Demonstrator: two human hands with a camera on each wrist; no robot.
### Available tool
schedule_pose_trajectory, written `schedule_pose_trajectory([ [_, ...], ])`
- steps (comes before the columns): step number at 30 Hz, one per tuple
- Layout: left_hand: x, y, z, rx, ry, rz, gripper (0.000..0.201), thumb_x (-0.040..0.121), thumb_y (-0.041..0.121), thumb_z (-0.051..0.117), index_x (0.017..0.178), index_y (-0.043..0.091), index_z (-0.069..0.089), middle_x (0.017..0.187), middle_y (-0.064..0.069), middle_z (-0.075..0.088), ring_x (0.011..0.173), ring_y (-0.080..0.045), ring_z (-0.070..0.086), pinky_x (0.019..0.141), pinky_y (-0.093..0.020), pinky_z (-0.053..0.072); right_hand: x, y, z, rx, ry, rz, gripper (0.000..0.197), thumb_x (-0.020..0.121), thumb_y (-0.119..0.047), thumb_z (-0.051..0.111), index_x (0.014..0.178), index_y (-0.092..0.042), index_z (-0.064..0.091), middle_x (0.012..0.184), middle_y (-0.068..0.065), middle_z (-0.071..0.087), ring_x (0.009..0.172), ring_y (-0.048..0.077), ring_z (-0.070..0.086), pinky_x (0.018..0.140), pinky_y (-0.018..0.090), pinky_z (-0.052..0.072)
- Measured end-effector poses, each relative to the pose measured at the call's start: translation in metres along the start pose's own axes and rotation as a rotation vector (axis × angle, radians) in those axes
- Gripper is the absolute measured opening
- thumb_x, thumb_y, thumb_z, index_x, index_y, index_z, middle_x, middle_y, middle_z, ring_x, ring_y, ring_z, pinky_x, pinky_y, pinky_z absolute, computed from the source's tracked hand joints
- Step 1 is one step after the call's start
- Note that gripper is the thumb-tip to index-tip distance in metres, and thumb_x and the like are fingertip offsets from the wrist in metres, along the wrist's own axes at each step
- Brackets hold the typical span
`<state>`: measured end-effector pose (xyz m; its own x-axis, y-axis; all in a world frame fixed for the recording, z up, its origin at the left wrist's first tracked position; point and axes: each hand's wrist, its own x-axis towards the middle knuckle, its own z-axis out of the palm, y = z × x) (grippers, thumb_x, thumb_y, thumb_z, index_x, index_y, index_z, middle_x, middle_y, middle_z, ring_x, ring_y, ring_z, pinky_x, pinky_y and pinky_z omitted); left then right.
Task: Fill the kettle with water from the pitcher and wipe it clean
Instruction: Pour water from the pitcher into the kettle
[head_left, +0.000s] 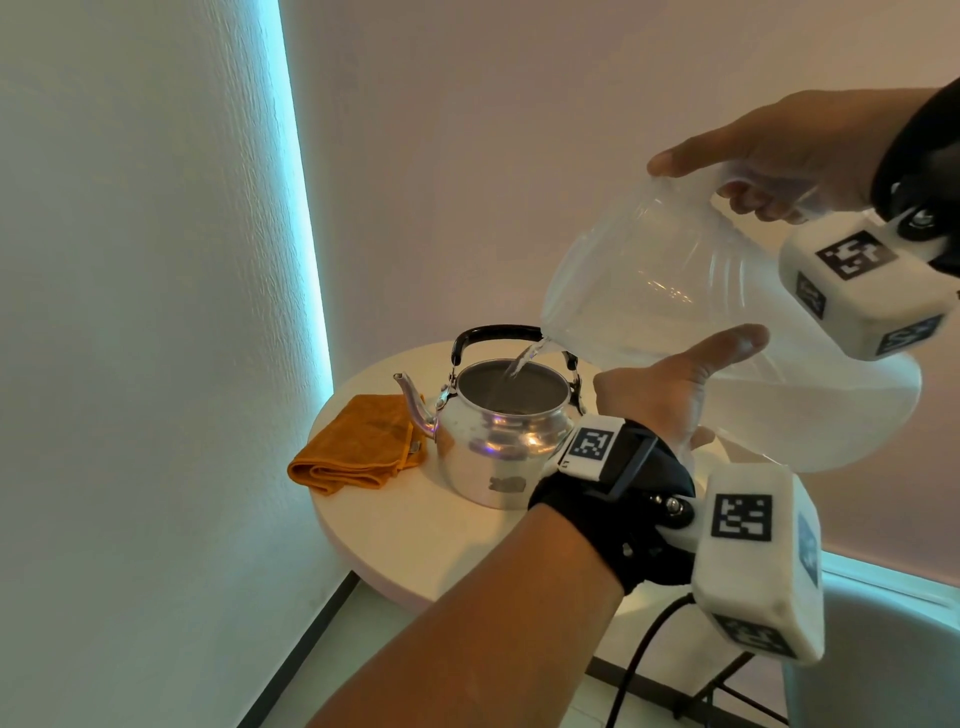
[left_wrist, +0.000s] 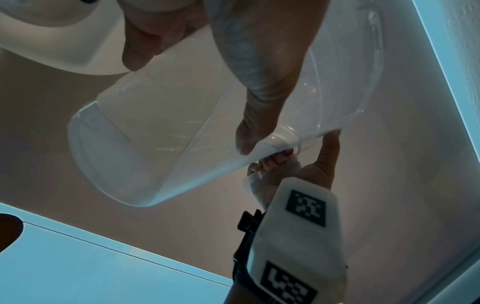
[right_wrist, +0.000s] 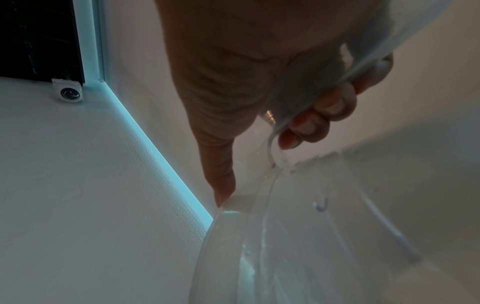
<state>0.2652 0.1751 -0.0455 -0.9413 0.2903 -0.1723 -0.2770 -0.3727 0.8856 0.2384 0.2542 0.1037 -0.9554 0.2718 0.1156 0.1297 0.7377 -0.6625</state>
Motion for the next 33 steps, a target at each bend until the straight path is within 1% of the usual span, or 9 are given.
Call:
schedule_pose_trajectory([
  [7, 0.001, 0.000, -0.003, 0.008, -0.010, -0.030, 0.099, 0.026, 0.038, 0.091, 0.116, 0.010, 0.061, 0.088, 0.003, 0.053, 0.072, -0.017, 0.050, 0.078, -0.039, 0.059, 0.005, 0.003, 0.001, 0.041, -0.004, 0.004, 0.052, 0.075, -0.052, 0.069, 0.103, -0.011, 0.054, 0.068, 0.000, 0.037, 0.056, 0.012, 0.028, 0.052, 0.025, 0.025],
  [9, 0.000, 0.000, -0.004, 0.007, -0.019, -0.043, 0.088, 0.039, 0.033, 0.095, 0.117, 0.009, 0.061, 0.088, 0.003, 0.052, 0.071, -0.017, 0.050, 0.077, -0.039, 0.059, 0.005, 0.004, 0.001, 0.047, 0.000, 0.007, 0.051, 0.075, -0.052, 0.069, 0.102, -0.011, 0.053, 0.067, 0.000, 0.036, 0.055, 0.012, 0.027, 0.051, 0.025, 0.024],
  [14, -0.001, 0.001, -0.003, 0.008, -0.023, -0.055, 0.097, 0.024, 0.039, 0.089, 0.114, 0.011, 0.064, 0.089, -0.001, 0.053, 0.070, -0.017, 0.049, 0.078, -0.040, 0.059, 0.005, 0.004, 0.002, 0.036, 0.009, 0.005, 0.046, 0.077, -0.051, 0.068, 0.094, -0.010, 0.055, 0.068, 0.000, 0.037, 0.056, 0.012, 0.028, 0.052, 0.024, 0.025],
  [19, 0.001, 0.000, -0.006, 0.013, -0.032, -0.073, 0.076, 0.050, 0.035, 0.092, 0.116, 0.010, 0.064, 0.090, 0.000, 0.052, 0.070, -0.017, 0.048, 0.079, -0.041, 0.059, 0.003, 0.003, 0.002, 0.011, 0.006, 0.004, 0.044, 0.078, -0.051, 0.067, 0.088, -0.011, 0.053, 0.069, 0.001, 0.038, 0.057, 0.013, 0.028, 0.052, 0.025, 0.025],
  [25, 0.002, 0.004, -0.012, 0.080, -0.032, -0.077, 0.072, 0.051, 0.036, 0.092, 0.113, 0.011, 0.066, 0.089, 0.001, 0.053, 0.069, -0.014, 0.047, 0.077, -0.043, 0.060, 0.002, 0.008, 0.001, 0.029, -0.005, 0.009, 0.045, 0.073, -0.057, 0.068, 0.078, -0.015, 0.051, 0.066, 0.000, 0.036, 0.053, 0.012, 0.028, 0.046, 0.021, 0.030],
  [26, 0.004, 0.004, -0.014, 0.097, -0.039, -0.086, 0.069, 0.051, 0.037, 0.092, 0.109, 0.012, 0.067, 0.092, 0.001, 0.055, 0.070, -0.013, 0.046, 0.078, -0.044, 0.059, 0.001, 0.010, 0.001, 0.036, -0.024, 0.003, 0.048, 0.068, -0.060, 0.068, 0.079, -0.016, 0.052, 0.064, -0.001, 0.035, 0.051, 0.011, 0.028, 0.042, 0.019, 0.030],
  [28, 0.004, 0.004, -0.016, 0.119, -0.052, -0.077, 0.046, 0.054, 0.036, 0.091, 0.090, 0.016, 0.070, 0.091, 0.002, 0.056, 0.071, -0.011, 0.044, 0.083, -0.046, 0.057, -0.003, 0.014, -0.001, 0.044, -0.067, -0.021, 0.070, 0.041, -0.071, 0.072, 0.083, -0.017, 0.056, 0.060, -0.003, 0.035, 0.041, 0.008, 0.030, 0.037, 0.018, 0.028],
  [30, 0.003, 0.006, -0.018, 0.157, -0.041, -0.062, 0.050, 0.053, 0.036, 0.092, 0.092, 0.015, 0.068, 0.094, 0.001, 0.058, 0.071, -0.011, 0.044, 0.085, -0.048, 0.056, -0.006, 0.020, -0.005, 0.086, -0.090, -0.033, 0.088, 0.025, -0.069, 0.074, 0.093, -0.016, 0.059, 0.053, -0.005, 0.036, 0.029, 0.004, 0.031, 0.031, 0.014, 0.027],
  [33, 0.004, 0.006, -0.023, 0.168, -0.049, -0.016, 0.081, 0.043, 0.038, 0.094, 0.113, 0.014, 0.061, 0.100, 0.001, 0.061, 0.072, -0.012, 0.049, 0.082, -0.049, 0.055, -0.009, 0.027, -0.006, 0.127, -0.088, -0.011, 0.070, 0.050, -0.061, 0.071, 0.100, -0.017, 0.052, 0.037, -0.008, 0.035, 0.024, 0.004, 0.029, 0.029, 0.011, 0.027],
])
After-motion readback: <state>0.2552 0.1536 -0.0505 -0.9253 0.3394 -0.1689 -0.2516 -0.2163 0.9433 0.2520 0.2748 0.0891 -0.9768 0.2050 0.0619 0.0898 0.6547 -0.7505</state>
